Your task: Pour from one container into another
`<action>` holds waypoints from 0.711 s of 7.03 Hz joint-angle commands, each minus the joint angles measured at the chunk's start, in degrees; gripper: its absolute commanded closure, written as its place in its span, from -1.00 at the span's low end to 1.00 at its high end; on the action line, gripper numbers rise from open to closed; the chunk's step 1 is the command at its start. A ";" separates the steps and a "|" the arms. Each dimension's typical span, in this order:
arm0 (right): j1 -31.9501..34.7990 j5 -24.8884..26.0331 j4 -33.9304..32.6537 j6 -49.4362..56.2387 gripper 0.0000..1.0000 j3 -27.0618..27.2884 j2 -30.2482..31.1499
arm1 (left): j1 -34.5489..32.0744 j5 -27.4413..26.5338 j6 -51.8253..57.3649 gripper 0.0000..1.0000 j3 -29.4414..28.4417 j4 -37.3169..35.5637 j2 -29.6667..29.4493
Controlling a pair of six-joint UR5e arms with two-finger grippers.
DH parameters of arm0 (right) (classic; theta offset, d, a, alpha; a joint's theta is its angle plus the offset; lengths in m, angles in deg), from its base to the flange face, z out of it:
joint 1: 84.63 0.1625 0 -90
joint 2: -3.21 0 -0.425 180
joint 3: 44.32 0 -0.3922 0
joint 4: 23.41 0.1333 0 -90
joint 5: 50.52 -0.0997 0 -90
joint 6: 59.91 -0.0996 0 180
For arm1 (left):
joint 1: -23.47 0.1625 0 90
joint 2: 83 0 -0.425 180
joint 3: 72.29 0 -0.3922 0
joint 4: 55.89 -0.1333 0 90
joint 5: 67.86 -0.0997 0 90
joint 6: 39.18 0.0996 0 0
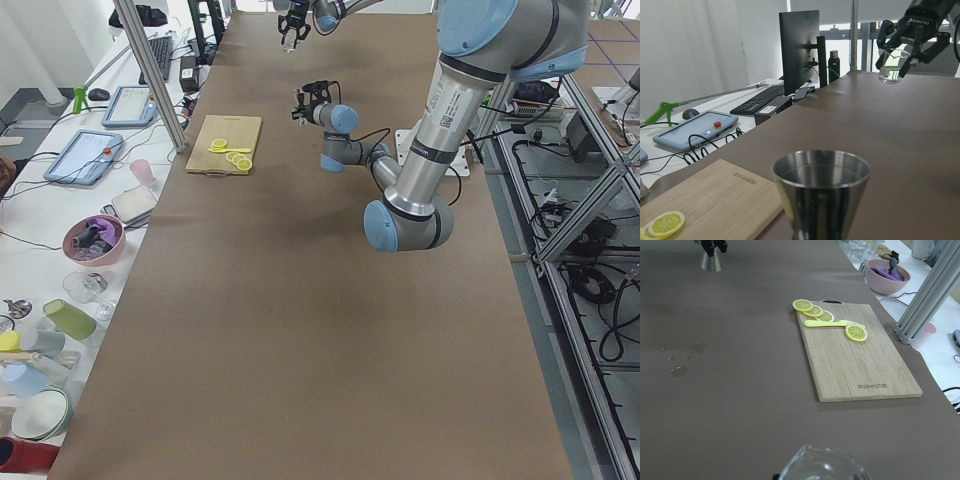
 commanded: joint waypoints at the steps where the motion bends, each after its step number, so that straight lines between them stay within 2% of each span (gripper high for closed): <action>1: -1.19 2.63 -5.83 4.97 1.00 4.26 0.53 | -0.14 4.58 6.58 1.00 -0.05 -0.24 -2.26; 3: -2.59 4.13 -11.01 8.05 1.00 8.39 0.19 | -0.32 7.23 6.42 1.00 0.82 -2.52 -2.54; 5: -5.66 6.69 -22.15 14.91 1.00 16.02 0.28 | -0.23 8.02 6.42 1.00 1.35 -2.53 -2.10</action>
